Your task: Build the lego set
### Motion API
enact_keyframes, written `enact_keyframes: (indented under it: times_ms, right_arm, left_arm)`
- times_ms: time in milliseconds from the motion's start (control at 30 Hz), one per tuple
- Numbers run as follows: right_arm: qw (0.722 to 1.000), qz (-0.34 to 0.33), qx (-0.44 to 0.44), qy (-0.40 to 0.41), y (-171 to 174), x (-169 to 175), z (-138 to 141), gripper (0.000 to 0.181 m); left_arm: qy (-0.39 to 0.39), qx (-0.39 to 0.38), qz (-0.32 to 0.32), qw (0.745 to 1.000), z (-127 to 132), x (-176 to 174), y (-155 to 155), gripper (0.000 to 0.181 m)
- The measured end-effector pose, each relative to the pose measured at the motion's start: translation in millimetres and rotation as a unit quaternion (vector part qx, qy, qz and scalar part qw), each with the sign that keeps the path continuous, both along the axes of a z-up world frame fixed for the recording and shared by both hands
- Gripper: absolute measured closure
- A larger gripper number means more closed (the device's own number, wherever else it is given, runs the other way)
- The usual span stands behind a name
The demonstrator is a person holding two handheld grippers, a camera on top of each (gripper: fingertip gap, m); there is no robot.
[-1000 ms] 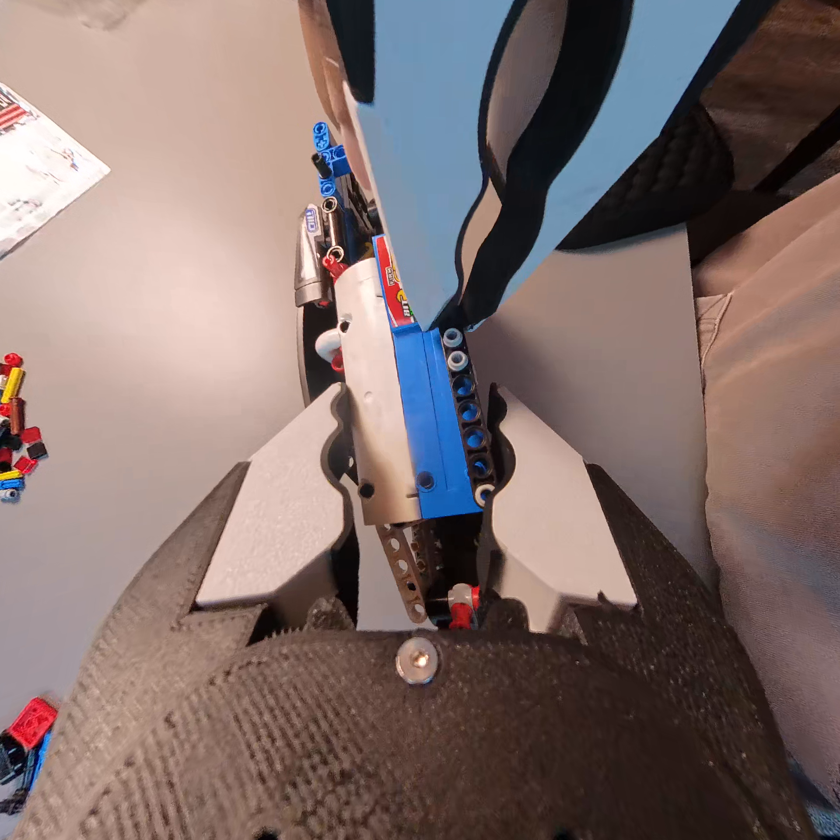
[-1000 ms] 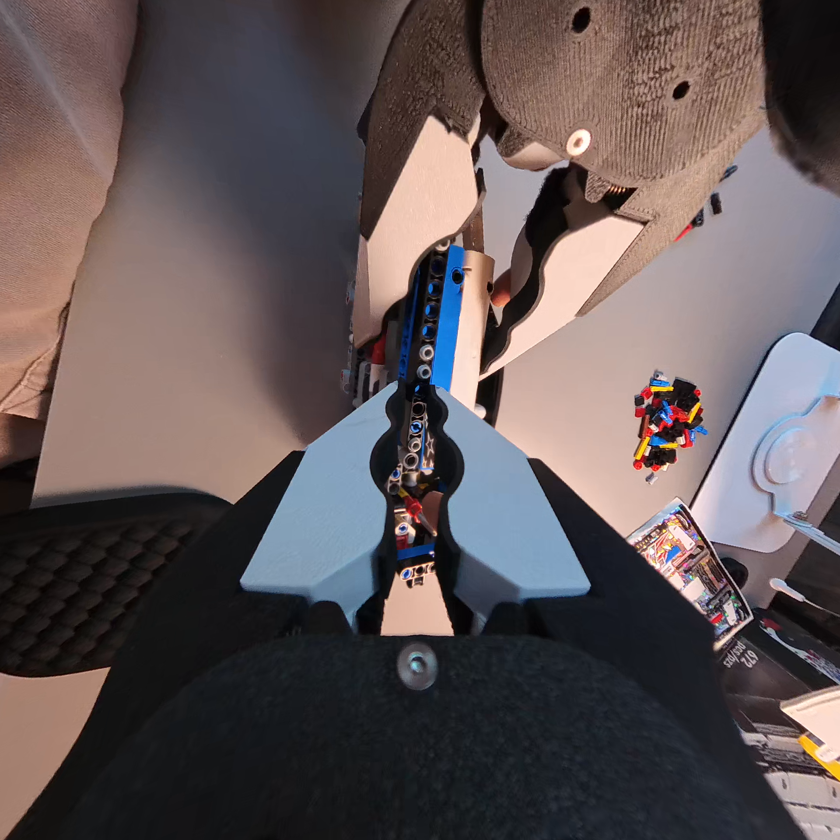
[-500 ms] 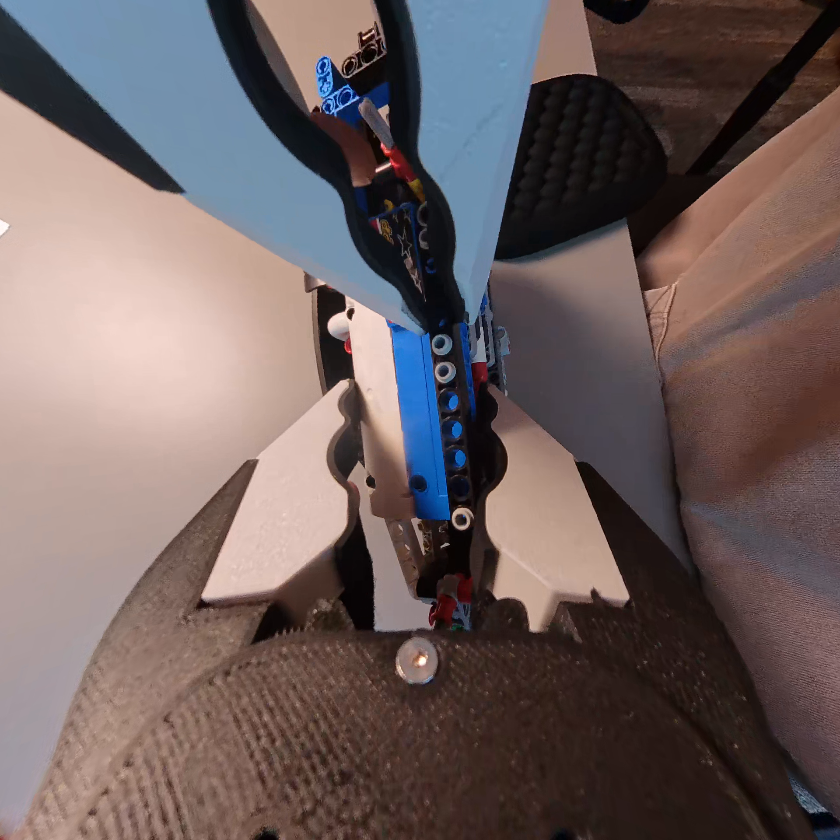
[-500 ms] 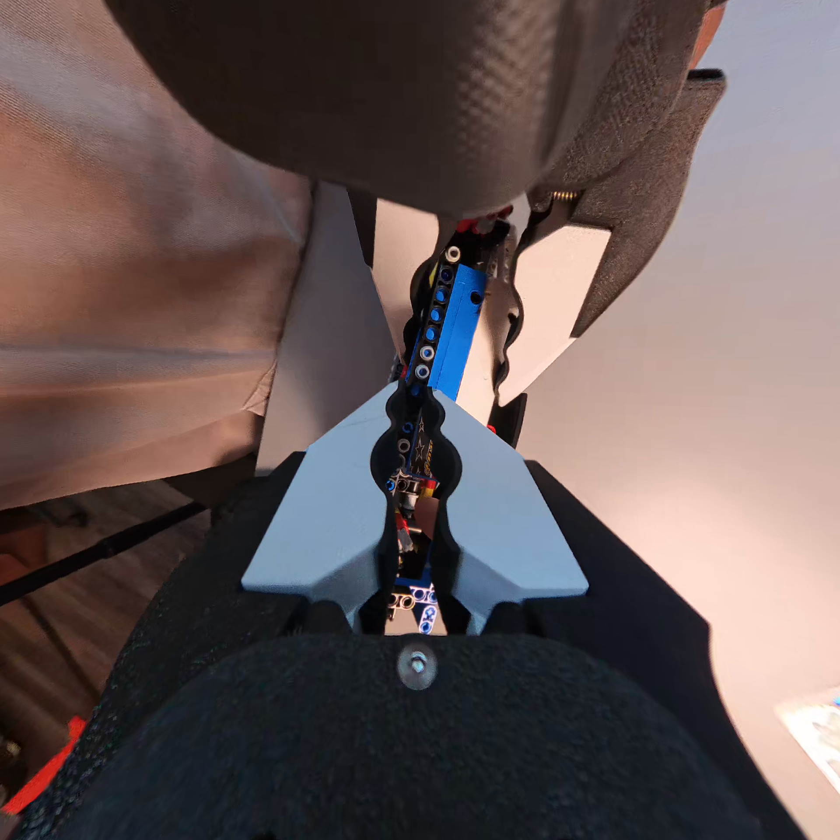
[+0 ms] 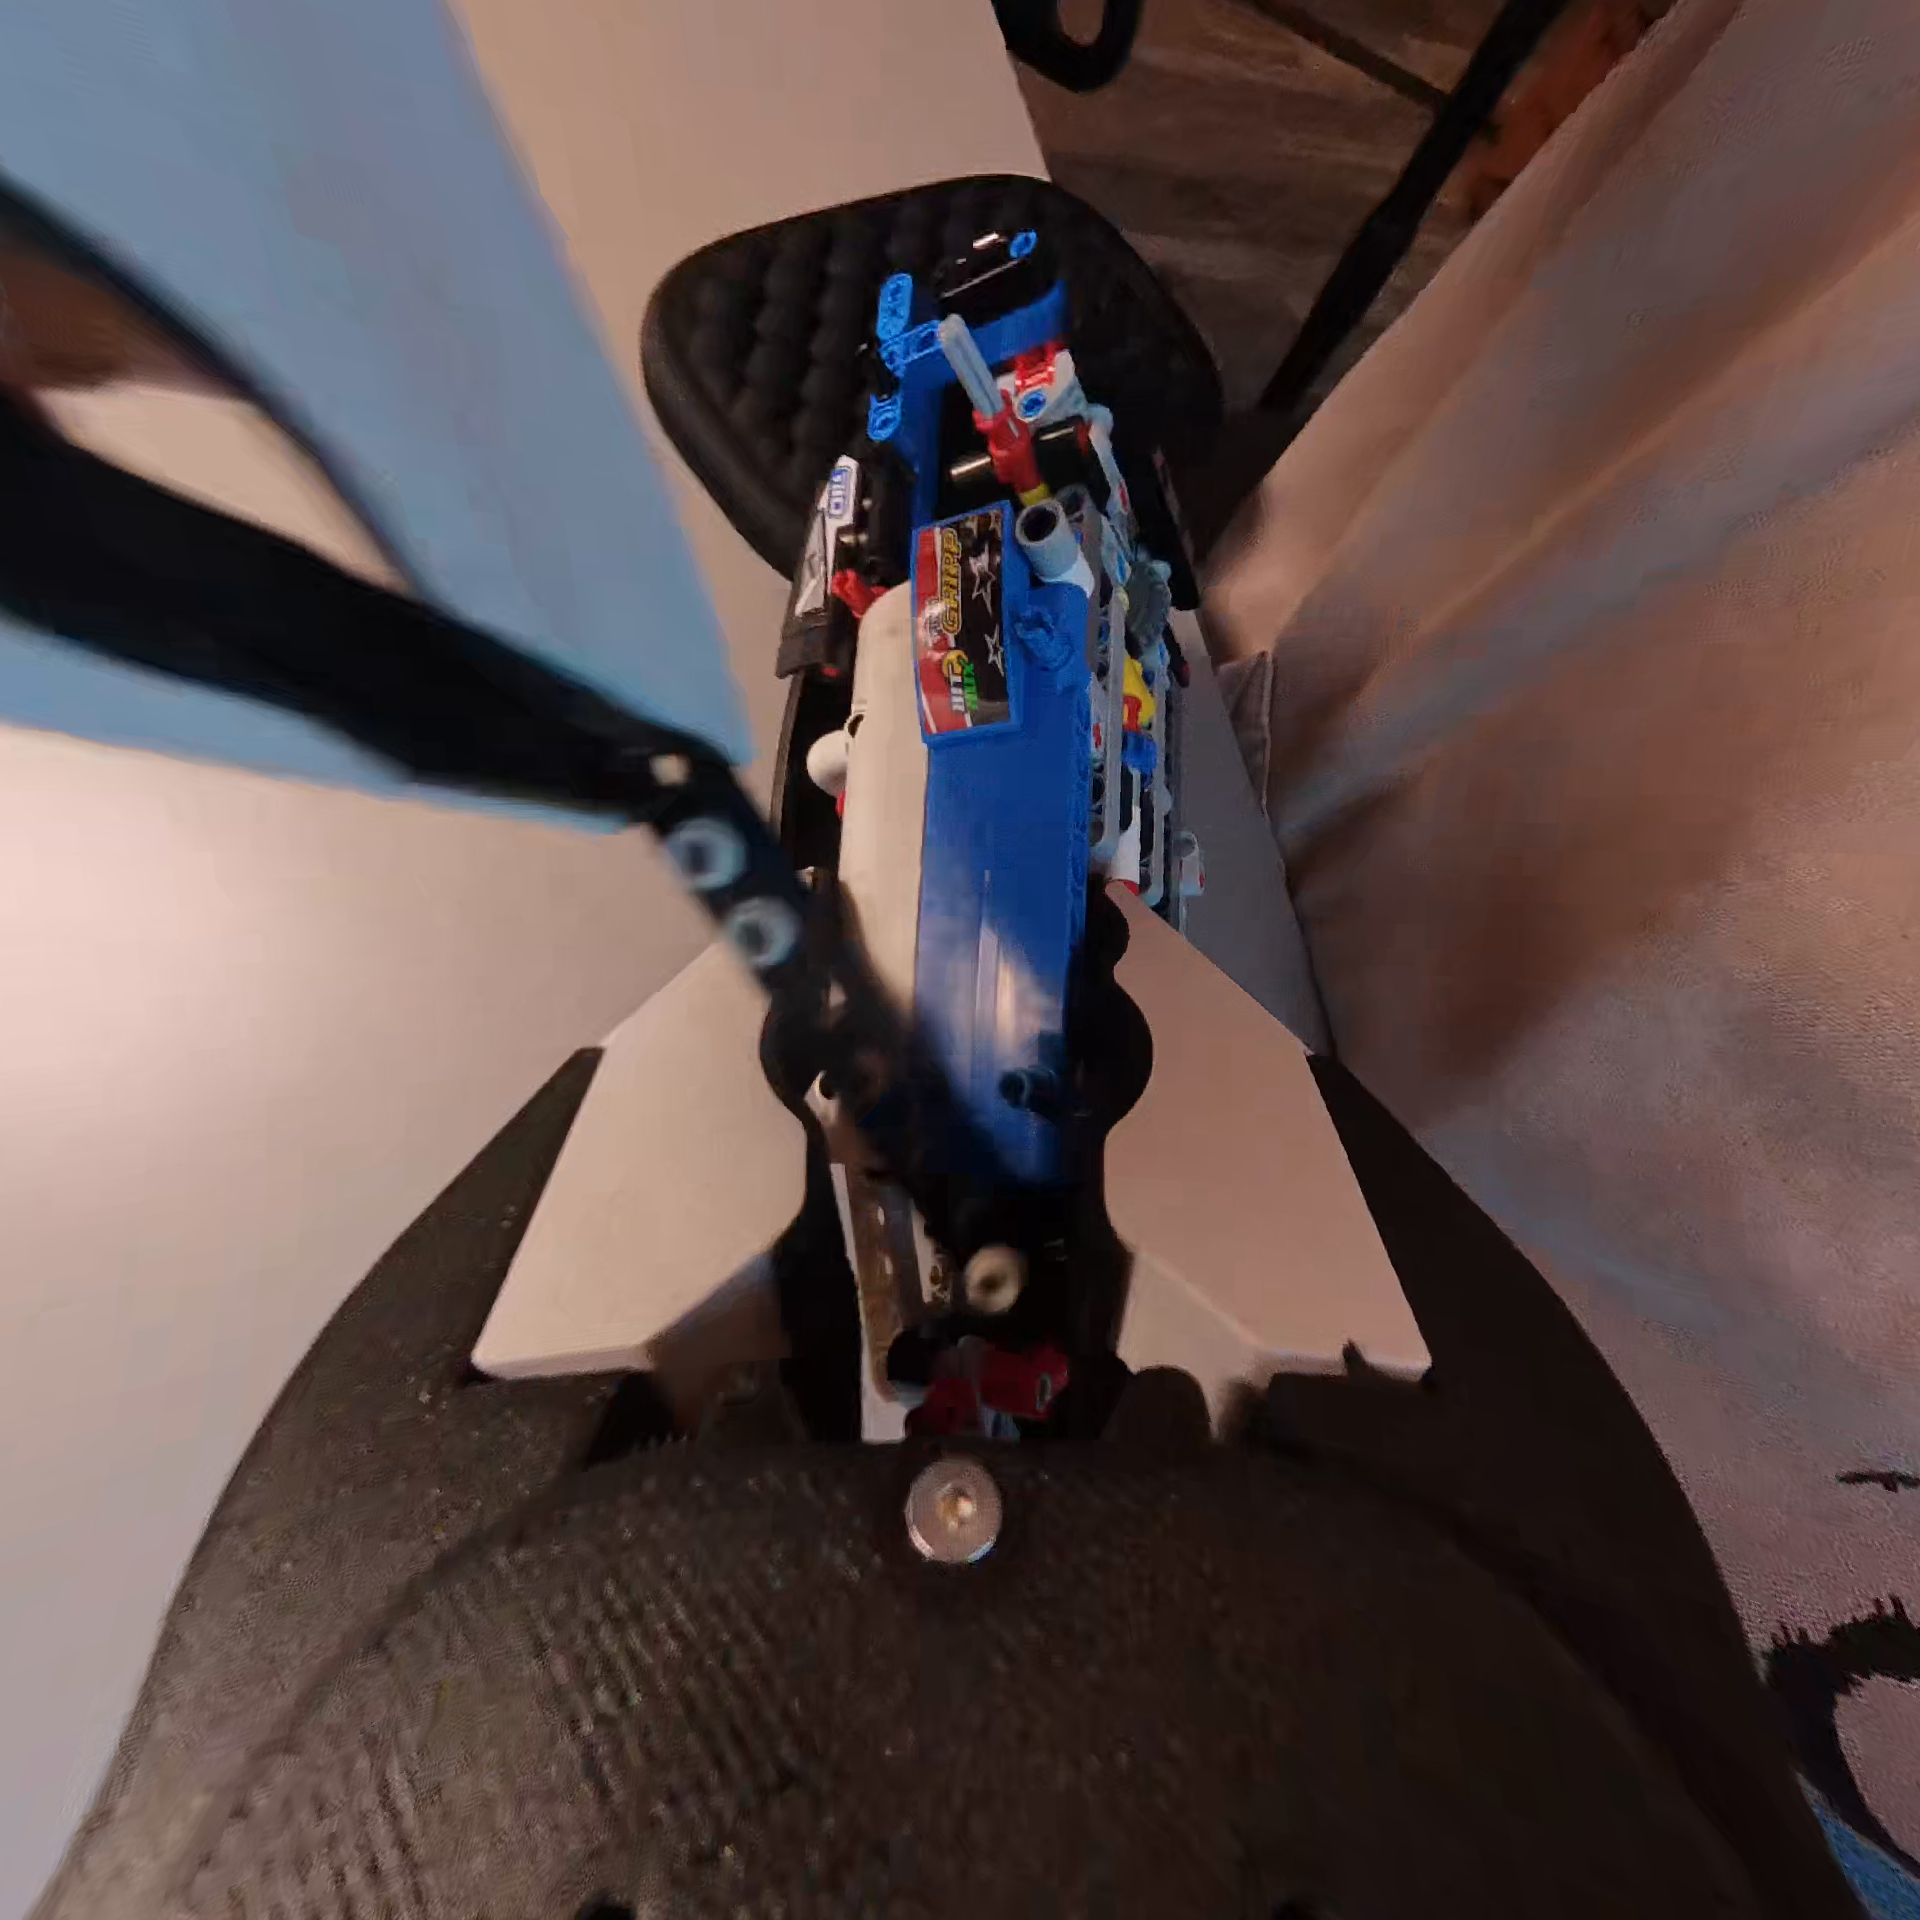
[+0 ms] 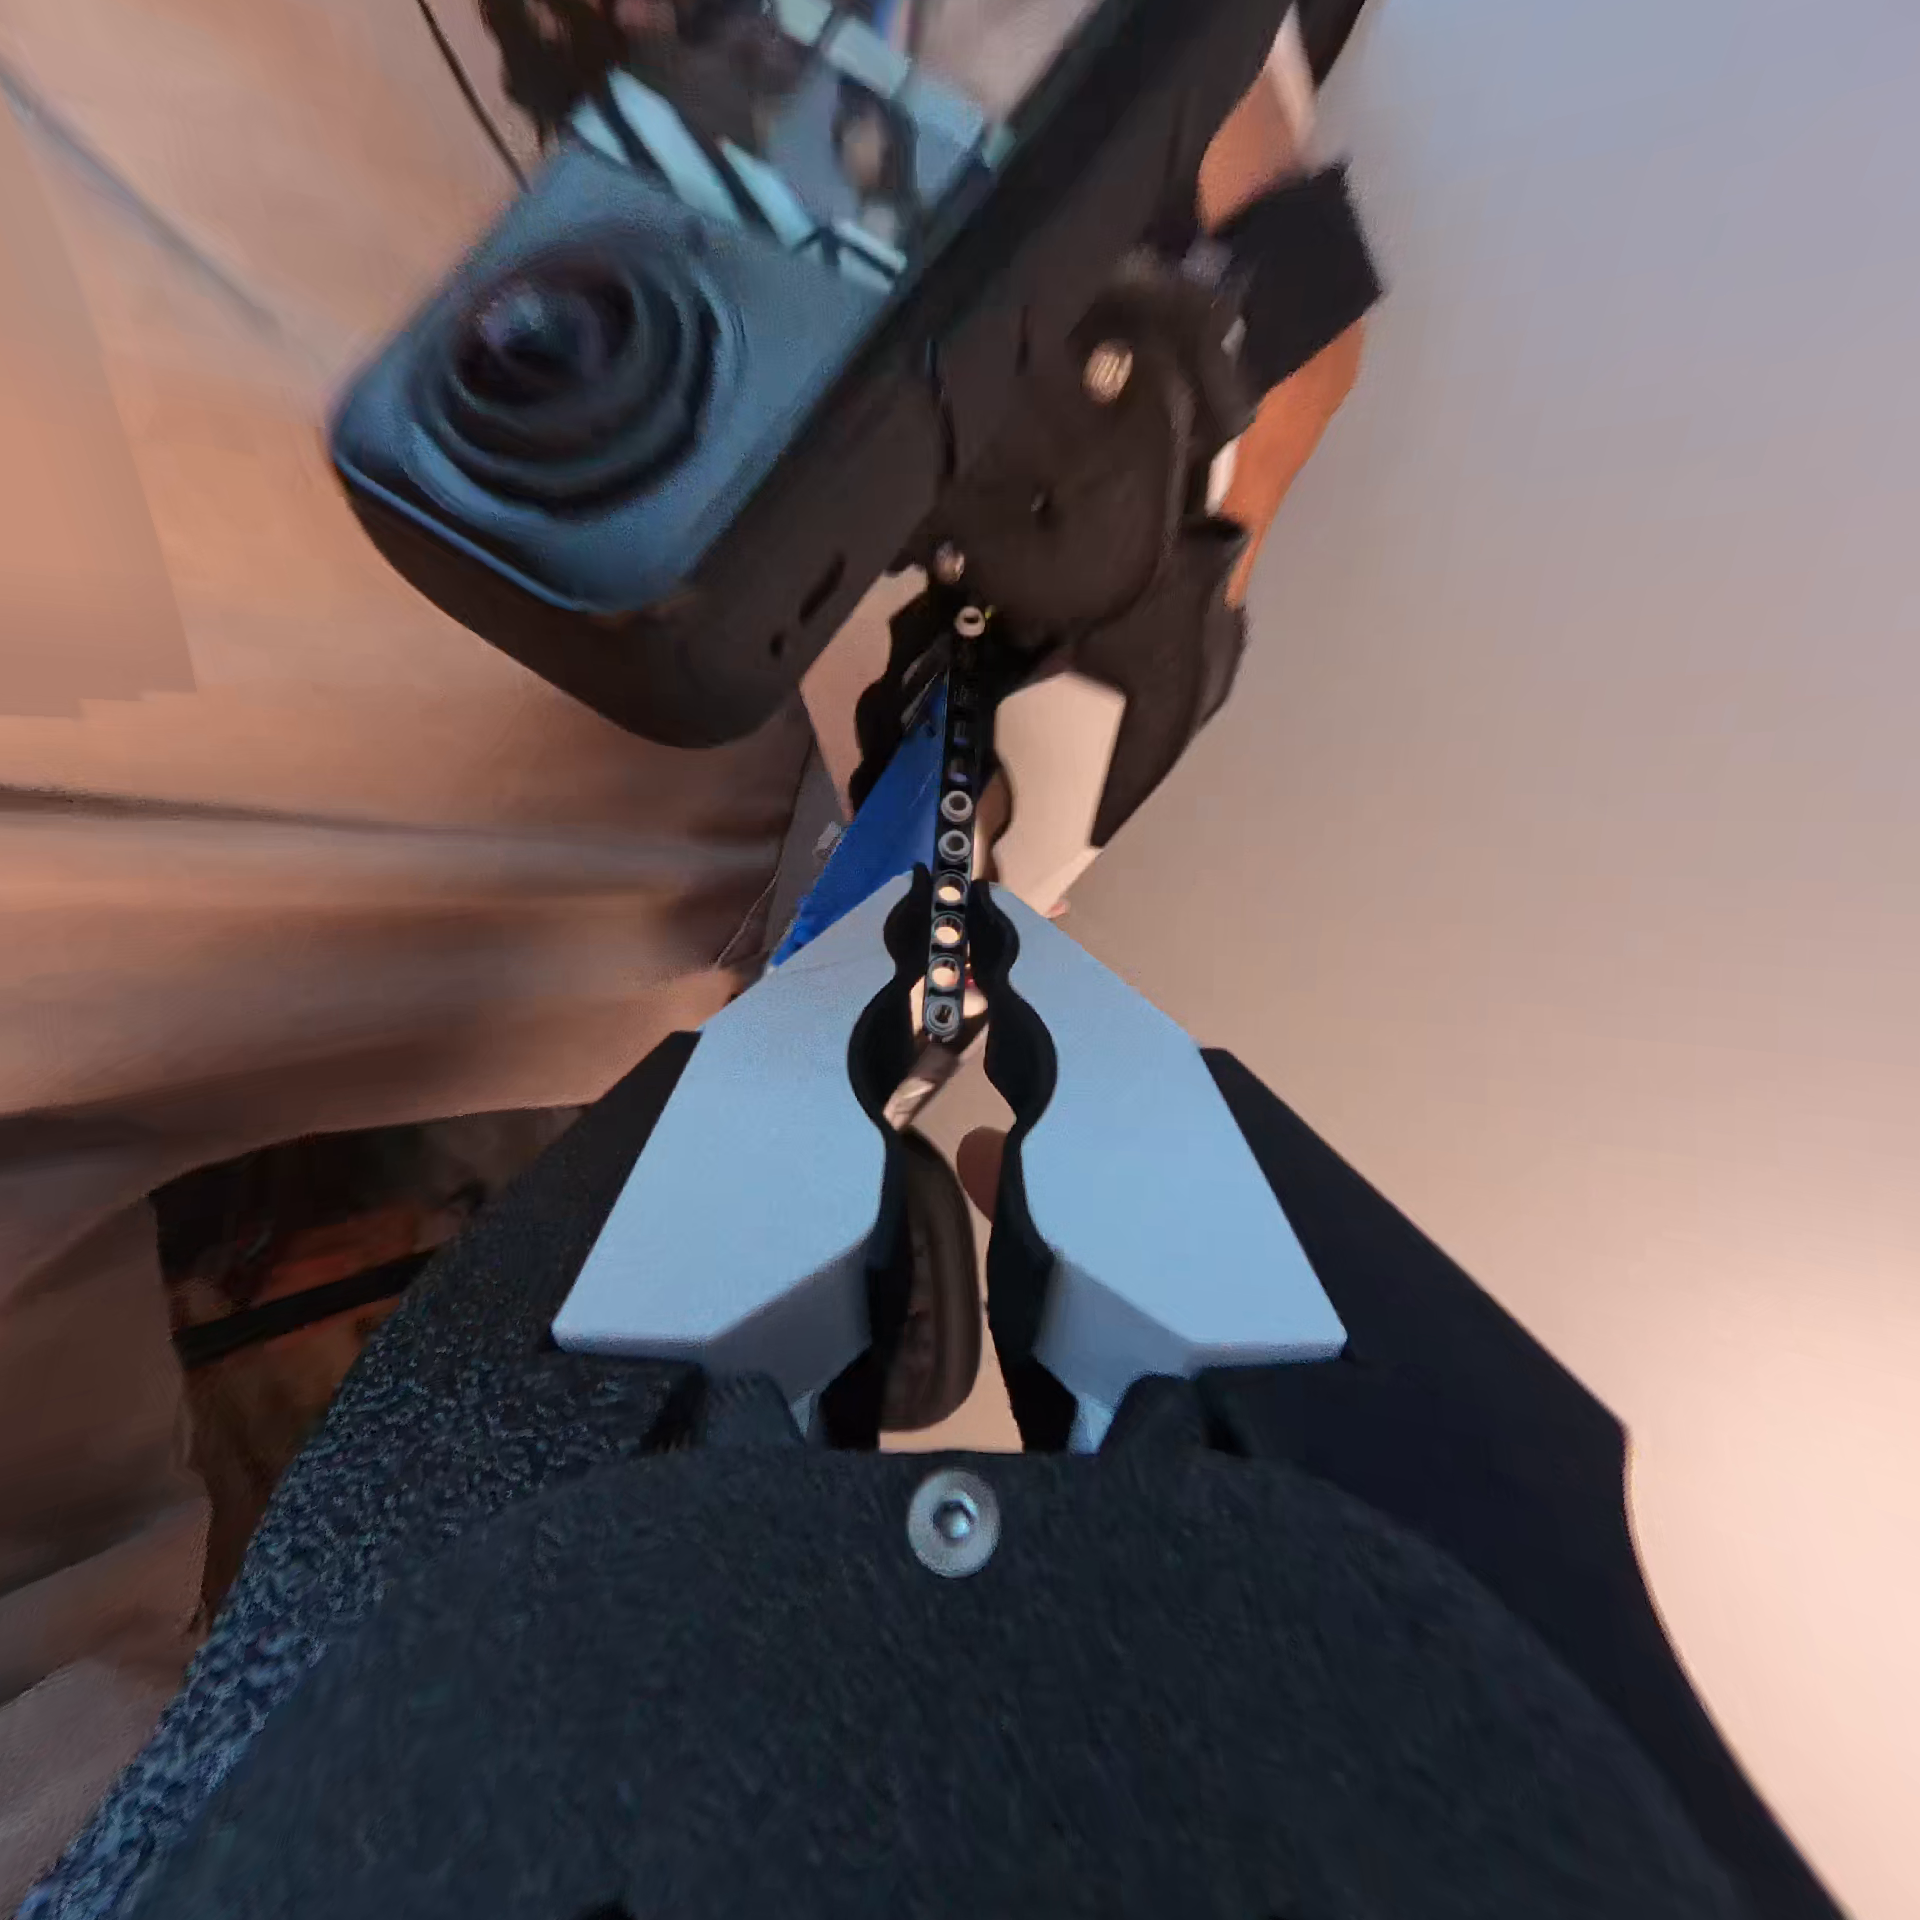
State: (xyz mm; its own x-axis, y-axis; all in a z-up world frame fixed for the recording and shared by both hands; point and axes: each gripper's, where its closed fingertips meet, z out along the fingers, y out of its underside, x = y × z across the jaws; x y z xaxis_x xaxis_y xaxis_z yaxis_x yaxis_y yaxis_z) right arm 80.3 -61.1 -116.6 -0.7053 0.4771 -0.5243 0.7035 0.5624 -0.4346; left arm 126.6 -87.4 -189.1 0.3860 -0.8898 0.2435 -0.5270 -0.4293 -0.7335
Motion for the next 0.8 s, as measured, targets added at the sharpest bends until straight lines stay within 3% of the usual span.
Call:
enact_keyframes:
  times_ms: [67, 333, 500, 800]
  right_arm:
    - [1.000, -0.005, 0.008, -0.014, 4, 5, -12, 0.177]
    - [0.995, -0.070, 0.008, 0.072, 14, -10, -6, 0.177]
    - [0.980, -0.136, 0.043, 0.141, 21, -22, -1, 0.177]
    - [0.948, -0.195, 0.090, 0.234, 35, -21, 4, 0.178]
  left_arm:
    - [-0.003, 0.001, 0.023, 1.000, 0, -8, 10, 0.134]
    - [-0.014, 0.010, 0.056, 0.998, 2, -26, 19, 0.133]
    - [0.004, 0.047, 0.098, 0.994, 4, -49, 35, 0.133]
    - [0.062, 0.130, 0.148, 0.979, 12, -77, 53, 0.134]
